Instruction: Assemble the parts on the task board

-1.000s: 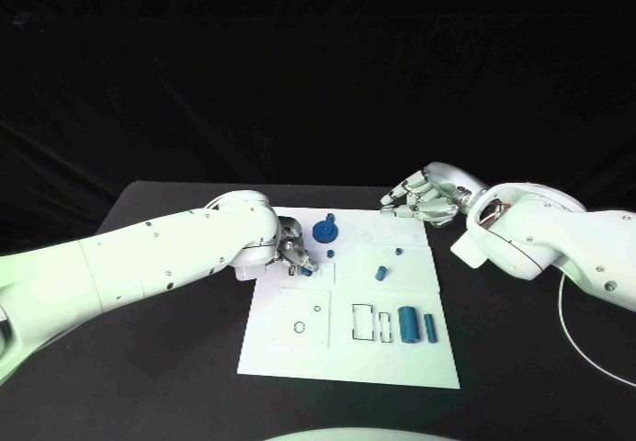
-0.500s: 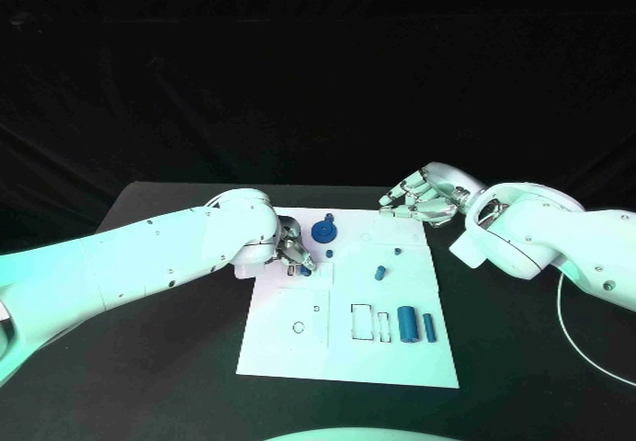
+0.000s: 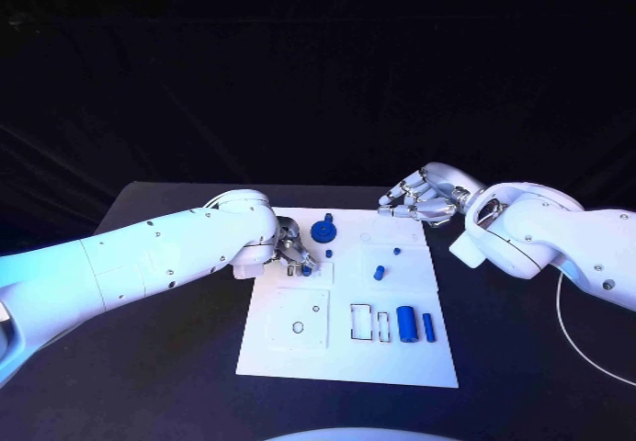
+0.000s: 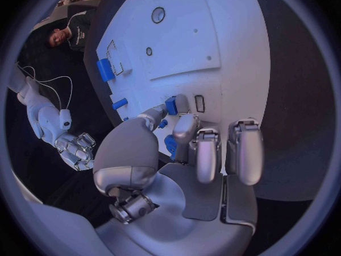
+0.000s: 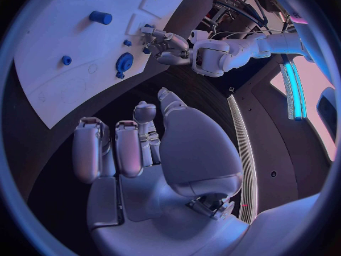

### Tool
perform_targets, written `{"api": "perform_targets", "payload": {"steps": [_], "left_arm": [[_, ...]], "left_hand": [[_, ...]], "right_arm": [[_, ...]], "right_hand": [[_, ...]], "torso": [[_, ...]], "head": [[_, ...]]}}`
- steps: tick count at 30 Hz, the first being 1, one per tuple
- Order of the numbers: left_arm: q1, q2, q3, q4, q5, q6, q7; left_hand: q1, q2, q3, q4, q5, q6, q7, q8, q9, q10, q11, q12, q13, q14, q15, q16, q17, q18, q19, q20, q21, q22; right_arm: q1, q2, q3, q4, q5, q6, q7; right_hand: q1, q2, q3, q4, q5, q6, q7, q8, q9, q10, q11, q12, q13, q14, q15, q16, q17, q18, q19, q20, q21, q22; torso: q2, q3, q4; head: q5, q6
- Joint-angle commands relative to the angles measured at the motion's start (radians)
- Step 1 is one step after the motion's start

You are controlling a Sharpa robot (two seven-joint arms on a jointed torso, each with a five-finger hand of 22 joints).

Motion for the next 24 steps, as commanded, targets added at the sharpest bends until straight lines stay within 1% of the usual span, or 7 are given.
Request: {"api": "perform_targets", "payload": {"steps": [1,6,10,12,15,17,24], "left_arm": [[-0.011,0.001,-0.008,-0.005,-0.004,0.028,-0.015],[-0.011,-0.002,-0.008,-0.003,-0.004,0.022,-0.014],[-0.011,-0.008,-0.006,0.004,-0.004,0.019,-0.013],[-0.011,-0.014,-0.004,0.011,-0.004,0.015,-0.013],[-0.011,-0.027,-0.001,0.024,-0.004,0.005,-0.013],[-0.011,-0.036,0.006,0.036,-0.004,-0.004,-0.012],[-0.003,-0.069,0.045,0.084,-0.002,-0.033,-0.01]], "left_hand": [[-0.001,0.009,-0.026,0.008,-0.005,0.01,0.0,-0.005,-0.004,0.006,0.0,0.006,0.001,0.103,-0.006,0.003,0.263,-0.018,0.07,-0.008,0.003,0.174],[0.007,0.019,-0.062,0.023,-0.004,0.013,-0.001,-0.006,-0.009,0.009,-0.001,0.008,0.005,0.103,-0.006,0.003,0.263,-0.018,0.071,-0.009,0.005,0.178],[0.01,0.019,-0.084,0.031,-0.01,0.015,-0.002,-0.006,-0.012,0.011,-0.001,0.009,0.006,0.103,-0.007,0.003,0.263,-0.019,0.072,-0.009,0.007,0.18],[0.012,0.017,-0.113,0.042,-0.046,0.018,-0.003,-0.005,-0.015,0.012,-0.002,0.009,0.006,0.103,-0.007,0.003,0.263,-0.02,0.073,-0.009,0.009,0.183],[0.024,0.024,-0.153,0.059,-0.107,0.02,-0.004,-0.005,-0.02,0.013,-0.003,0.008,0.007,0.103,-0.008,0.003,0.263,-0.02,0.074,-0.01,0.009,0.184],[0.028,0.028,-0.176,0.072,-0.139,0.021,-0.004,-0.004,-0.022,0.014,-0.003,0.006,0.006,0.103,-0.008,0.003,0.263,-0.02,0.074,-0.01,0.008,0.184],[0.041,0.037,-0.237,0.108,-0.187,0.021,-0.004,-0.002,-0.028,0.014,-0.003,0.003,0.004,0.103,-0.008,0.003,0.263,-0.018,0.071,-0.01,0.003,0.179]], "right_arm": [[-0.001,0.0,0.0,0.001,0.002,0.011,0.011],[-0.001,0.0,0.0,0.001,0.003,0.01,0.013],[-0.001,-0.001,0.0,0.0,0.004,0.009,0.013],[-0.001,-0.001,0.0,0.0,0.004,0.01,0.014],[-0.001,-0.001,0.0,0.0,0.005,0.01,0.014],[-0.001,-0.001,0.0,-0.001,0.005,0.01,0.014],[-0.001,0.001,-0.001,-0.007,0.007,0.01,0.015]], "right_hand": [[-0.006,0.0,-0.004,-0.001,0.006,0.004,-0.003,0.003,0.001,-0.002,-0.003,-0.006,-0.001,0.043,-0.006,-0.005,-0.001,0.006,-0.008,0.002,-0.004,-0.001],[-0.009,0.0,-0.007,0.002,0.008,0.004,-0.003,0.003,0.001,-0.002,-0.003,-0.007,-0.002,0.042,-0.006,-0.008,-0.005,0.007,-0.01,0.002,-0.006,-0.005],[-0.01,0.0,-0.009,0.003,0.008,0.003,-0.003,0.003,0.001,-0.003,-0.003,-0.008,-0.004,0.042,-0.006,-0.01,-0.006,0.007,-0.012,0.002,-0.008,-0.007],[-0.01,0.0,-0.009,0.003,0.008,0.003,-0.003,0.003,0.001,-0.003,-0.003,-0.008,-0.004,0.042,-0.006,-0.01,-0.006,0.007,-0.012,0.002,-0.008,-0.007],[-0.01,0.0,-0.01,0.003,0.008,0.003,-0.003,0.003,0.001,-0.003,-0.003,-0.009,-0.004,0.041,-0.006,-0.012,-0.01,0.008,-0.013,0.002,-0.009,-0.009],[-0.01,0.0,-0.01,0.003,0.008,0.003,-0.003,0.003,0.001,-0.003,-0.003,-0.009,-0.004,0.041,-0.006,-0.012,-0.01,0.008,-0.013,0.002,-0.009,-0.009],[-0.012,0.0,-0.013,0.005,0.008,0.002,-0.003,0.002,0.001,-0.003,-0.003,-0.009,-0.005,0.041,-0.006,-0.014,-0.012,0.008,-0.014,0.002,-0.01,-0.011]], "torso": [[0.0,0.0003,-0.0002],[0.0,0.0002,-0.0006],[0.0,-0.0002,-0.0008],[0.0,-0.0002,-0.0004],[0.0,0.0,0.0003],[-0.001,-0.0001,0.0007],[0.0,0.0,-0.0002]], "head": [[0.0,0.0],[-0.001,0.001],[-0.002,0.001],[-0.003,0.002],[-0.003,0.003],[-0.003,0.004],[-0.001,0.009]]}}
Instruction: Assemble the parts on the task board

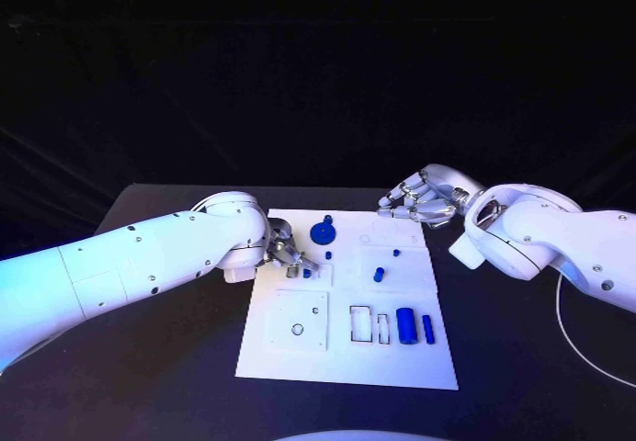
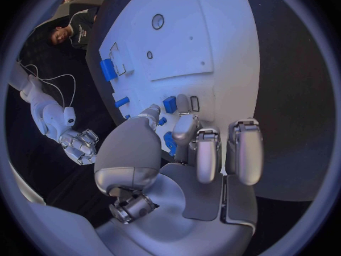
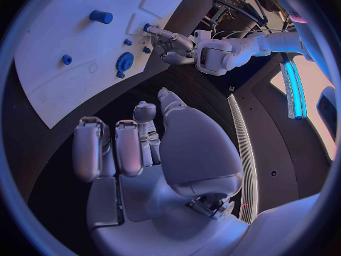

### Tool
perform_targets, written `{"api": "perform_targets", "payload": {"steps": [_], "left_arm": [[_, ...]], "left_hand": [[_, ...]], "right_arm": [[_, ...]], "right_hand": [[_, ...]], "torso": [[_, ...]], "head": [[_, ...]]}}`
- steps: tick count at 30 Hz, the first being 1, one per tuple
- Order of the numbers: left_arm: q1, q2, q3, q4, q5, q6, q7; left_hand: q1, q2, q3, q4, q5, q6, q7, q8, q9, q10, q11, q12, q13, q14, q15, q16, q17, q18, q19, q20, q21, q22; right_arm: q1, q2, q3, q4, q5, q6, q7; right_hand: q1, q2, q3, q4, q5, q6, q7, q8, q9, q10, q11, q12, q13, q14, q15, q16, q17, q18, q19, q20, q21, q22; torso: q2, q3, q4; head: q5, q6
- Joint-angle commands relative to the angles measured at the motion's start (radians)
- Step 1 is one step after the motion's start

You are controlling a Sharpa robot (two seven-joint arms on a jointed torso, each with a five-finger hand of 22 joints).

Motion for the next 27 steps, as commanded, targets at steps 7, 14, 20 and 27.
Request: {"api": "perform_targets", "payload": {"steps": [7,14,20,27], "left_arm": [[0.064,-0.039,0.029,0.02,0.016,0.017,-0.008],[0.113,-0.018,0.031,-0.068,0.017,0.106,-0.008],[0.129,0.044,0.027,-0.197,0.016,0.125,0.002],[0.131,0.107,0.011,-0.309,0.005,0.137,0.007]], "left_hand": [[0.01,0.004,-0.084,0.016,-0.048,-0.024,0.009,-0.002,-0.009,-0.042,0.007,-0.078,-0.079,0.103,-0.002,0.003,0.263,-0.01,0.061,-0.003,-0.034,0.145],[0.13,0.029,-0.099,-0.01,-0.014,-0.075,0.032,-0.032,-0.031,-0.137,0.027,-0.228,-0.232,0.103,0.014,0.003,0.263,0.002,0.041,0.01,-0.077,0.099],[0.152,0.039,-0.123,0.007,-0.012,-0.087,0.044,-0.055,-0.054,-0.167,0.038,-0.277,-0.286,0.103,0.024,0.003,0.263,0.003,0.039,0.02,-0.082,0.096],[0.157,0.052,-0.13,0.013,-0.012,-0.081,0.044,-0.057,-0.061,-0.158,0.038,-0.267,-0.28,0.103,0.024,0.003,0.263,0.001,0.043,0.022,-0.076,0.104]], "right_arm": [[-0.002,0.006,-0.003,-0.009,0.002,0.012,0.012],[-0.002,0.009,-0.003,-0.012,0.003,0.013,0.012],[-0.003,0.015,-0.004,-0.015,0.003,0.014,0.012],[-0.004,0.02,-0.004,-0.016,0.003,0.015,0.013]], "right_hand": [[-0.014,0.0,-0.008,0.0,0.003,0.001,-0.003,0.002,0.001,-0.004,-0.003,-0.006,-0.001,0.04,-0.005,-0.004,-0.002,0.008,-0.008,0.002,-0.007,-0.003],[-0.014,0.0,-0.009,0.001,0.003,0.001,-0.003,0.002,0.001,-0.003,-0.003,-0.005,-0.001,0.04,-0.005,-0.005,-0.002,0.008,-0.008,0.002,-0.007,-0.003],[-0.014,0.001,-0.01,0.001,0.004,0.001,-0.003,0.002,0.001,-0.003,-0.003,-0.005,-0.001,0.04,-0.006,-0.005,-0.002,0.009,-0.009,0.002,-0.008,-0.004],[-0.011,0.003,-0.01,0.001,0.006,0.001,-0.003,0.002,0.001,-0.003,-0.003,-0.004,-0.001,0.04,-0.006,-0.006,-0.003,0.009,-0.008,0.002,-0.008,-0.004]], "torso": [[0.001,0.0015,-0.0006],[0.002,-0.0005,0.0016],[0.003,-0.0022,-0.0017],[0.006,-0.0028,-0.0032]], "head": [[-0.005,0.006],[-0.003,0.009],[0.0,0.009],[0.005,0.01]]}}
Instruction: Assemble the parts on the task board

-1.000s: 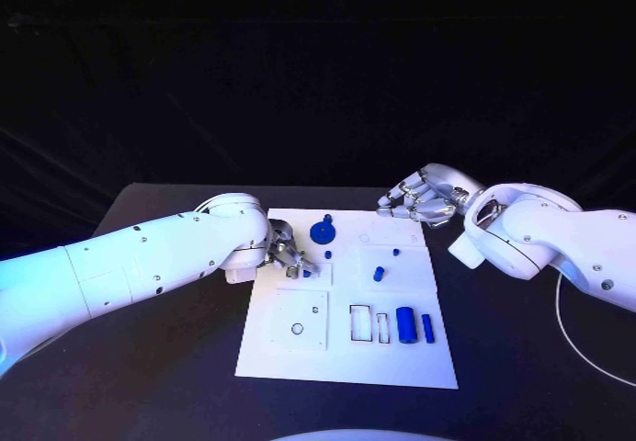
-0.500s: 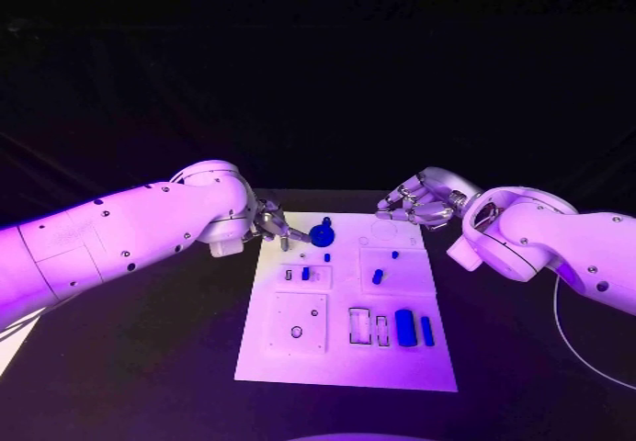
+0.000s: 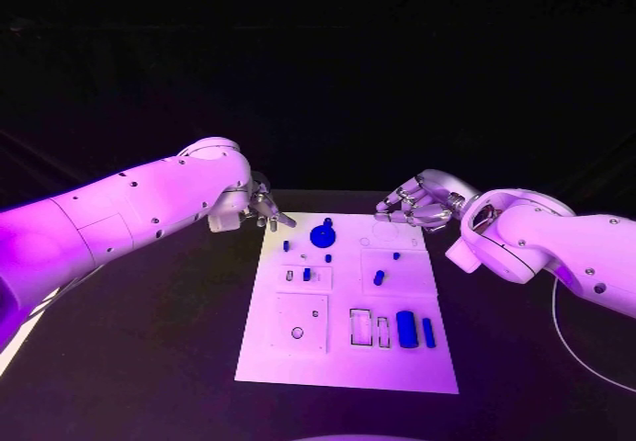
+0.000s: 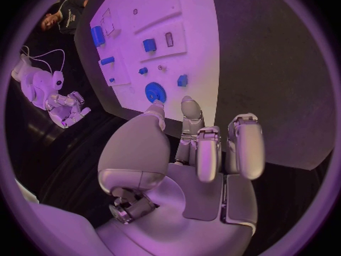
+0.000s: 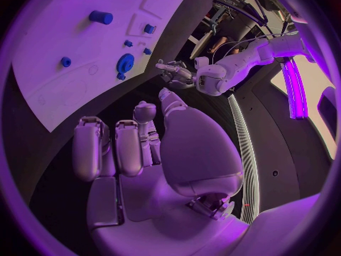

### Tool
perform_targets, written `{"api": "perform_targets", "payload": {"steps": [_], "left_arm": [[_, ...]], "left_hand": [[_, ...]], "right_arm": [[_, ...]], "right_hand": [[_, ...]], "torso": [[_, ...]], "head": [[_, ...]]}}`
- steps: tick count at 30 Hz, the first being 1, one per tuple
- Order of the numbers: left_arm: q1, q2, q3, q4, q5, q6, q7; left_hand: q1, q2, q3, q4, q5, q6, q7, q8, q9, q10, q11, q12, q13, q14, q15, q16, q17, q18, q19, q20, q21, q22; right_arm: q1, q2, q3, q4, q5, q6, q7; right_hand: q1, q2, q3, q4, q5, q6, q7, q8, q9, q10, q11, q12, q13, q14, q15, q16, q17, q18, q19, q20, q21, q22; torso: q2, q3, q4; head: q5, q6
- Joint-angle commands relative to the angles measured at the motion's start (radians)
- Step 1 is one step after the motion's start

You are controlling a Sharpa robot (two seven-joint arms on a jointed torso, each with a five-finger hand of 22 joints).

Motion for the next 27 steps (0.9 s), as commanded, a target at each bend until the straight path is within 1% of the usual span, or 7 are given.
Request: {"api": "perform_targets", "payload": {"steps": [1,6,9,11,13,18,27], "left_arm": [[0.0,0.019,-0.004,-0.033,-0.004,0.042,0.013],[-0.004,0.047,-0.014,-0.077,-0.006,0.034,0.031],[-0.006,0.061,-0.021,-0.1,-0.003,0.042,0.042],[-0.01,0.068,-0.024,-0.109,-0.001,0.047,0.047],[-0.014,0.074,-0.026,-0.118,0.002,0.051,0.052],[-0.024,0.086,-0.029,-0.133,0.007,0.053,0.063],[-0.029,0.09,-0.03,-0.139,0.01,0.062,0.07]], "left_hand": [[0.008,0.003,-0.009,0.002,0.005,0.0,-0.001,-0.004,-0.002,0.005,0.0,0.006,0.003,0.103,0.006,0.003,0.263,0.001,0.041,0.006,0.006,0.104],[0.003,0.01,-0.021,0.005,0.003,0.006,-0.001,-0.005,-0.008,0.011,0.0,0.013,0.005,0.103,0.006,0.003,0.263,-0.001,0.045,0.006,0.012,0.111],[-0.005,0.013,-0.034,0.006,0.002,0.009,-0.002,-0.005,-0.012,0.013,-0.001,0.013,0.003,0.103,0.006,0.003,0.263,-0.001,0.046,0.006,0.013,0.113],[-0.008,0.014,-0.038,0.006,0.0,0.011,-0.002,-0.005,-0.013,0.014,-0.001,0.014,0.002,0.103,0.005,0.003,0.263,-0.001,0.046,0.006,0.013,0.114],[-0.009,0.016,-0.041,0.007,0.0,0.012,-0.002,-0.005,-0.014,0.014,-0.001,0.014,0.002,0.103,0.005,0.003,0.263,-0.002,0.047,0.006,0.014,0.115],[-0.01,0.019,-0.042,0.006,0.0,0.013,-0.003,-0.005,-0.015,0.015,-0.001,0.016,0.003,0.103,0.005,0.003,0.263,-0.002,0.047,0.006,0.015,0.115],[-0.005,0.027,-0.045,0.004,0.001,0.016,-0.004,-0.005,-0.018,0.017,-0.002,0.018,0.003,0.103,0.005,0.003,0.263,-0.002,0.048,0.006,0.017,0.118]], "right_arm": [[-0.001,0.002,0.0,0.0,-0.002,0.013,0.011],[-0.001,0.003,0.0,0.0,-0.002,0.012,0.012],[-0.002,0.005,0.0,0.001,-0.002,0.012,0.012],[-0.002,0.005,0.0,0.001,-0.002,0.013,0.011],[-0.002,0.005,0.0,0.002,-0.003,0.013,0.011],[-0.002,0.006,0.0,0.003,-0.003,0.014,0.011],[-0.002,0.006,0.0,0.001,-0.003,0.015,0.01]], "right_hand": [[-0.003,0.003,-0.004,0.001,0.006,0.001,-0.003,0.002,0.001,-0.003,-0.003,-0.004,-0.001,0.04,-0.006,-0.006,-0.001,0.009,-0.005,-0.002,-0.004,-0.001],[-0.002,0.004,-0.005,0.001,0.008,0.001,-0.003,0.002,0.001,-0.004,-0.004,-0.004,-0.001,0.04,-0.006,-0.005,-0.001,0.009,-0.005,-0.002,-0.005,-0.001],[-0.002,0.004,-0.005,0.001,0.008,0.001,-0.003,0.002,0.001,-0.004,-0.004,-0.004,-0.001,0.04,-0.006,-0.005,-0.001,0.009,-0.005,-0.002,-0.005,-0.001],[-0.002,0.004,-0.005,0.001,0.008,0.001,-0.003,0.002,0.001,-0.004,-0.004,-0.004,-0.001,0.04,-0.006,-0.005,-0.001,0.009,-0.005,-0.002,-0.005,-0.001],[-0.002,0.004,-0.005,0.001,0.008,0.001,-0.003,0.002,0.001,-0.004,-0.004,-0.004,-0.001,0.04,-0.006,-0.005,-0.001,0.009,-0.005,-0.002,-0.005,-0.001],[0.0,0.006,-0.005,0.0,0.01,0.001,-0.003,0.002,0.001,-0.004,-0.004,-0.005,-0.002,0.04,-0.006,-0.006,-0.001,0.009,-0.005,-0.002,-0.005,-0.002],[0.0,0.006,-0.005,0.0,0.011,0.001,-0.003,0.002,0.001,-0.004,-0.004,-0.005,-0.002,0.04,-0.006,-0.006,-0.001,0.009,-0.005,-0.002,-0.005,-0.002]], "torso": [[0.005,-0.0014,-0.0007],[0.006,-0.0019,-0.0003],[0.007,-0.0016,-0.0017],[0.007,-0.0017,-0.003],[0.007,-0.0019,-0.0037],[0.007,-0.0014,-0.0029],[0.006,0.0003,-0.0018]], "head": [[0.004,0.001],[0.007,0.003],[0.008,0.0],[0.011,-0.003],[0.012,-0.002],[0.01,-0.004],[0.008,-0.008]]}}
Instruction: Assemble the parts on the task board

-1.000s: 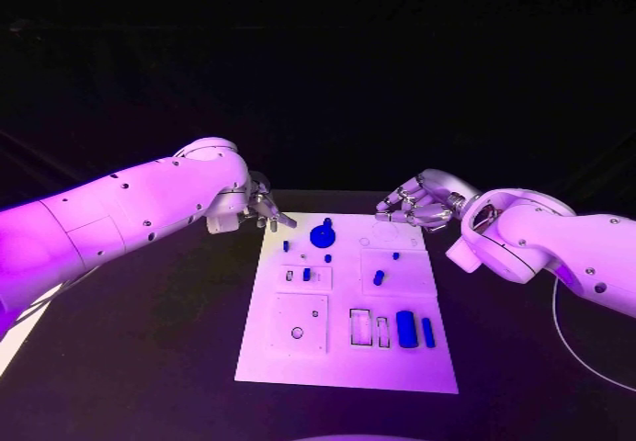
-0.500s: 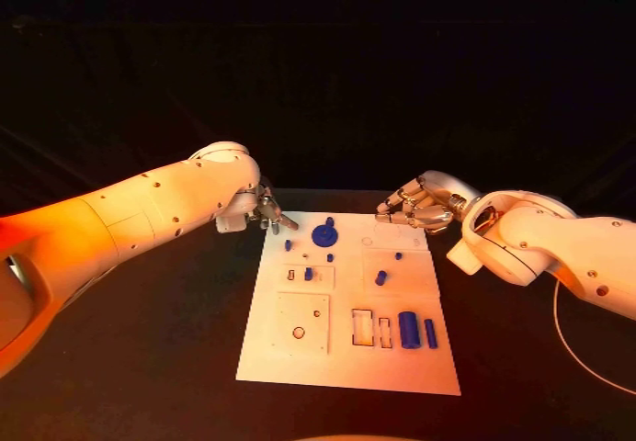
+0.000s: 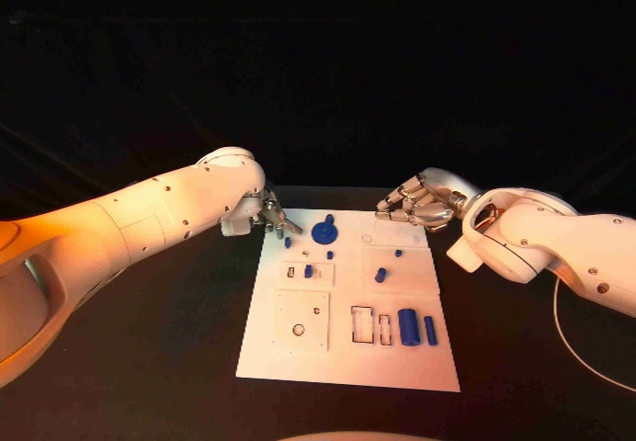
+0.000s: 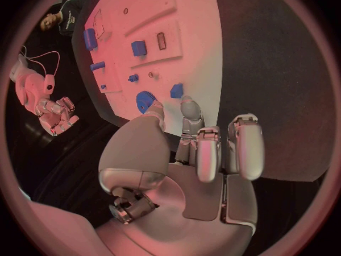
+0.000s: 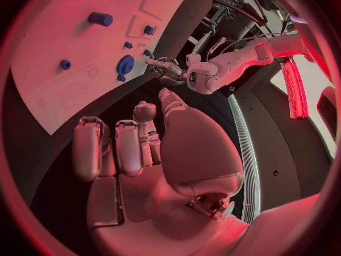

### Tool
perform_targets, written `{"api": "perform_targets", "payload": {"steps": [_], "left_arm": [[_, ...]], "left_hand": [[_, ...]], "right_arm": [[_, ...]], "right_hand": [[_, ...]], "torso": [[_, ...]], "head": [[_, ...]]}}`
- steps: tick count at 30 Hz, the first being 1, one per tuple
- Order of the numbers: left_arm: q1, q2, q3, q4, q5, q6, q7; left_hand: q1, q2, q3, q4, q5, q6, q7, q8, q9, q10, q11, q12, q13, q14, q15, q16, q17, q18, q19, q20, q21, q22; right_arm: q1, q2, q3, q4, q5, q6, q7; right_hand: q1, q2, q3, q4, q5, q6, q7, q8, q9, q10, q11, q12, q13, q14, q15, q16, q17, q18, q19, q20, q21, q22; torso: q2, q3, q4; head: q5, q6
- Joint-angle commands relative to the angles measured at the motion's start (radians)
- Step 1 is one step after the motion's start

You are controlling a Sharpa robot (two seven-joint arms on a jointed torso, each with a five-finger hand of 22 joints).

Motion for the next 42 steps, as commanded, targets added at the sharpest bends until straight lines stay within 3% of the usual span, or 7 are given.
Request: {"api": "perform_targets", "payload": {"steps": [1,16,37,42], "left_arm": [[-0.001,0.003,0.0,-0.001,0.009,0.031,0.021],[-0.001,0.003,0.0,0.002,0.01,0.063,0.02],[-0.002,0.006,0.0,0.002,0.01,0.076,0.021],[-0.003,0.008,-0.001,0.0,0.01,0.074,0.021]], "left_hand": [[0.008,0.011,-0.008,-0.003,0.002,0.006,-0.001,-0.004,-0.003,0.007,0.001,0.004,-0.001,0.103,0.005,0.003,0.263,-0.002,0.049,0.006,0.005,0.119],[0.085,0.035,-0.014,-0.02,0.005,0.016,-0.004,-0.002,-0.017,0.01,-0.002,0.008,-0.009,0.103,0.002,0.003,0.263,-0.003,0.049,0.004,0.005,0.122],[0.113,0.042,-0.012,-0.03,0.006,0.02,-0.005,0.002,-0.021,0.013,-0.003,0.012,-0.009,0.103,0.001,0.003,0.263,-0.003,0.05,0.003,0.005,0.123],[0.142,0.058,-0.001,-0.043,0.006,0.02,-0.006,0.002,-0.025,0.013,-0.004,0.012,-0.013,0.103,0.0,0.003,0.263,-0.003,0.05,0.002,0.006,0.125]], "right_arm": [[-0.001,0.002,0.0,-0.001,-0.003,0.014,0.008],[-0.001,0.005,0.0,-0.002,-0.003,0.016,0.008],[-0.001,0.006,0.0,-0.003,-0.004,0.017,0.008],[-0.001,0.007,0.0,-0.002,-0.004,0.017,0.008]], "right_hand": [[0.0,0.006,-0.005,0.0,0.007,0.001,-0.003,0.002,0.001,-0.004,-0.004,-0.005,0.0,0.04,-0.006,-0.006,-0.001,0.009,-0.005,-0.002,-0.005,-0.001],[0.001,0.007,-0.005,0.0,0.008,0.001,-0.003,0.002,0.001,-0.004,-0.004,-0.005,-0.001,0.041,-0.006,-0.006,-0.001,0.009,-0.005,-0.002,-0.005,0.0],[0.002,0.008,-0.005,0.0,0.009,0.001,-0.003,0.002,0.001,-0.004,-0.004,-0.004,0.0,0.041,-0.006,-0.006,-0.001,0.009,-0.005,-0.002,-0.005,0.0],[0.004,0.009,-0.006,0.0,0.01,0.001,-0.003,0.002,0.001,-0.003,-0.004,-0.003,0.001,0.041,-0.006,-0.007,-0.002,0.009,-0.005,-0.002,-0.006,-0.001]], "torso": [[-0.001,0.0005,0.0009],[-0.001,0.0006,0.0005],[0.0,-0.0001,0.0005],[0.0,-0.0003,0.0011]], "head": [[-0.001,-0.001],[-0.001,-0.002],[-0.002,-0.004],[-0.002,-0.005]]}}
